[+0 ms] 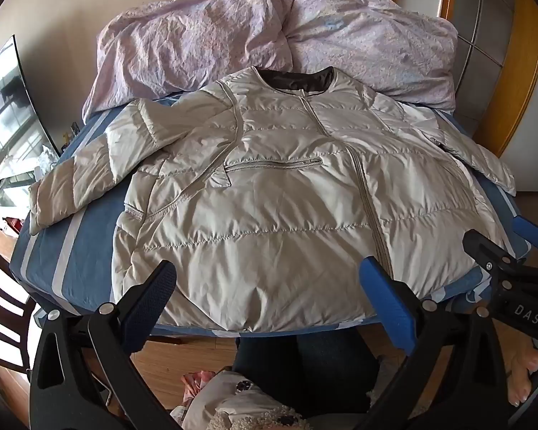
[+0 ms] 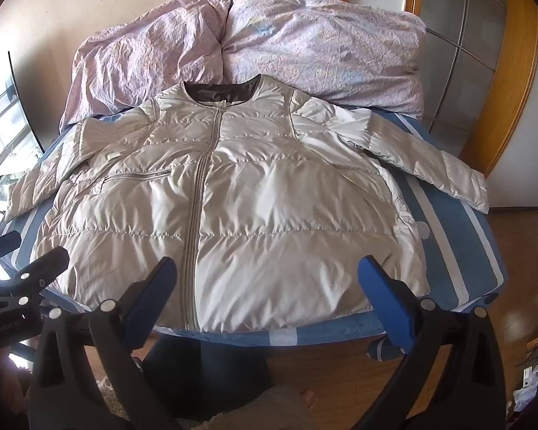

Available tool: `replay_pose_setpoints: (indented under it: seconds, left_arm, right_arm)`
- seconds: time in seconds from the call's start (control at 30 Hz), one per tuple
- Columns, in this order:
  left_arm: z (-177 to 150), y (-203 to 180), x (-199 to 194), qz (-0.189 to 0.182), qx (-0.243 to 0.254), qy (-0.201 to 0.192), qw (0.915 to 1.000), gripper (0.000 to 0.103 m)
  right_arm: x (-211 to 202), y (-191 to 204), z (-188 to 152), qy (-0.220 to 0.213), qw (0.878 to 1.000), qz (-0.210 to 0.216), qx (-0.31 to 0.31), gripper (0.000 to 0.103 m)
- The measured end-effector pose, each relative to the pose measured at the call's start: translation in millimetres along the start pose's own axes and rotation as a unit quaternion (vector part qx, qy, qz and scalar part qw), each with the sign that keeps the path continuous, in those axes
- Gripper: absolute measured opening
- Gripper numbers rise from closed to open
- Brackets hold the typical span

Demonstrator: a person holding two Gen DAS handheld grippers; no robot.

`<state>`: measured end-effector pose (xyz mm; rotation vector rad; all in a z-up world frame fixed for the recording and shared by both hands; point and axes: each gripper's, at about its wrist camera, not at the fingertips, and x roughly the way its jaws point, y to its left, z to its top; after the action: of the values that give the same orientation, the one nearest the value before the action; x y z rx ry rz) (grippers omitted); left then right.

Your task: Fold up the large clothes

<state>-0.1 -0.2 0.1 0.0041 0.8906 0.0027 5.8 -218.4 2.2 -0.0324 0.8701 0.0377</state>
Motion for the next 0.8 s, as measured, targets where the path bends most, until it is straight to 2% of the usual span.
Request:
replay_pose_setpoints:
  seconds: [0.8]
  left_arm:
    - [0.0, 0.1, 0.0, -0.001, -0.001, 0.000, 1.0000, 0.102]
  right_arm:
    - [-1.3, -1.8, 0.3, -0.002, 1.000, 0.001, 0.000, 0.101]
